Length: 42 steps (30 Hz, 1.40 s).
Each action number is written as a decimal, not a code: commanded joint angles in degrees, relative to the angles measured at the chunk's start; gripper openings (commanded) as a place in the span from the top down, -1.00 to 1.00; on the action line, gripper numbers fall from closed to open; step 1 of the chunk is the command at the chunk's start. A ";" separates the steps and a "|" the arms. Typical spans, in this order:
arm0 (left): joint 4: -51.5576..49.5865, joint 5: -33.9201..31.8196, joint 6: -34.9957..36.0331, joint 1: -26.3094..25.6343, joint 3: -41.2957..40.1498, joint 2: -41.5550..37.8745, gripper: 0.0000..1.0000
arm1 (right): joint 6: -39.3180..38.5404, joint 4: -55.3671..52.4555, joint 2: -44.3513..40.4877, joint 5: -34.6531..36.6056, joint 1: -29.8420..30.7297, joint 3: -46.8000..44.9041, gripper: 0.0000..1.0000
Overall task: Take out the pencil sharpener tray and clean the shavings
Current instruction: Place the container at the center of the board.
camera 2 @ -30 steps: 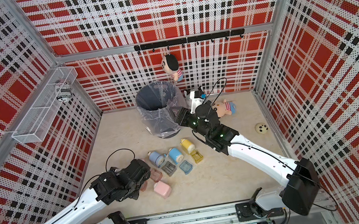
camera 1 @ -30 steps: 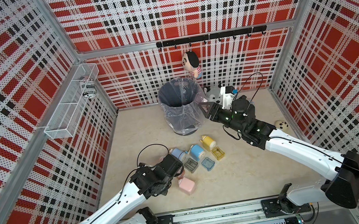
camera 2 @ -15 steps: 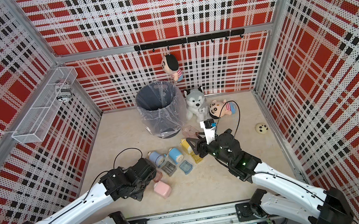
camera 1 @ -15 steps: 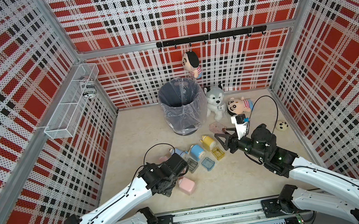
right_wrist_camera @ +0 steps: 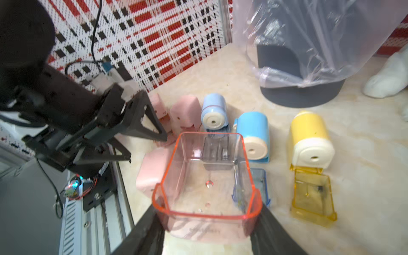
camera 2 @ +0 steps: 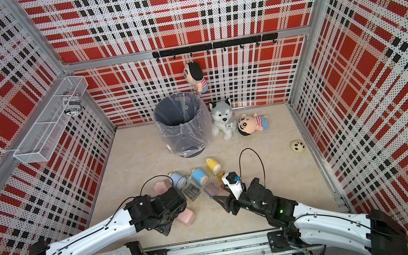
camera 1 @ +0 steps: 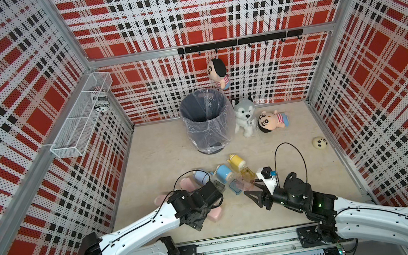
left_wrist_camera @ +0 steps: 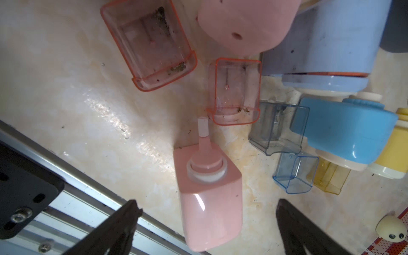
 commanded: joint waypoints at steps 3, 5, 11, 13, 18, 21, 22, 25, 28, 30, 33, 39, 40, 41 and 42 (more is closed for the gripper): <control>2.45 0.57 -0.95 -0.33 -1.31 1.37 -0.97 | -1.33 8.48 3.39 4.69 6.08 -3.80 0.05; 2.82 0.42 -1.11 -0.33 -1.54 1.38 -0.97 | -1.47 10.05 6.19 5.88 8.41 -4.38 0.05; 3.03 -0.54 -1.95 -0.33 -2.56 0.48 -0.97 | -1.86 14.67 16.16 5.82 11.94 -3.97 0.04; 3.12 -0.98 -2.07 -0.32 -2.86 0.28 -0.96 | -2.26 15.95 18.77 5.41 12.26 -3.52 0.04; 4.19 -2.55 -1.55 -0.31 -3.61 -0.32 -0.96 | -3.48 15.81 24.44 4.13 13.04 -0.95 0.04; 6.32 -2.05 -1.28 -0.33 -4.35 -0.55 -0.97 | -3.71 15.43 26.93 3.87 13.49 0.14 0.05; 6.74 -1.80 -1.15 -0.46 -4.45 -0.38 -0.97 | -3.80 15.43 27.63 3.87 13.65 0.36 0.05; 7.48 -1.44 -0.97 -1.15 -4.27 0.73 -0.96 | -3.96 15.45 29.23 3.94 14.10 0.79 0.05; 8.42 -1.11 -1.12 -1.97 -4.34 1.58 -0.96 | -4.40 14.75 31.28 3.86 14.69 1.79 0.05; 9.05 -0.91 -1.39 -2.50 -4.60 1.99 -0.96 | -4.69 14.17 32.89 3.94 15.03 2.62 0.05; 9.37 -0.78 -1.86 -3.06 -4.88 2.11 -0.96 | -4.94 13.85 35.03 3.82 15.34 3.53 0.05; 9.37 -1.49 -3.48 -3.67 -6.33 -0.10 -0.97 | -5.11 14.20 36.87 3.67 15.34 4.14 0.03; 9.31 -1.64 -3.62 -3.66 -6.46 -0.60 -0.97 | -5.12 14.11 37.05 3.76 15.34 4.24 0.03; 9.27 -1.82 -3.78 -3.62 -6.56 -0.89 -0.96 | -5.23 14.11 37.25 3.86 15.34 4.32 0.03; 9.12 -2.03 -3.81 -3.66 -6.43 -1.19 -0.97 | -5.21 14.04 37.40 3.95 15.35 4.27 0.03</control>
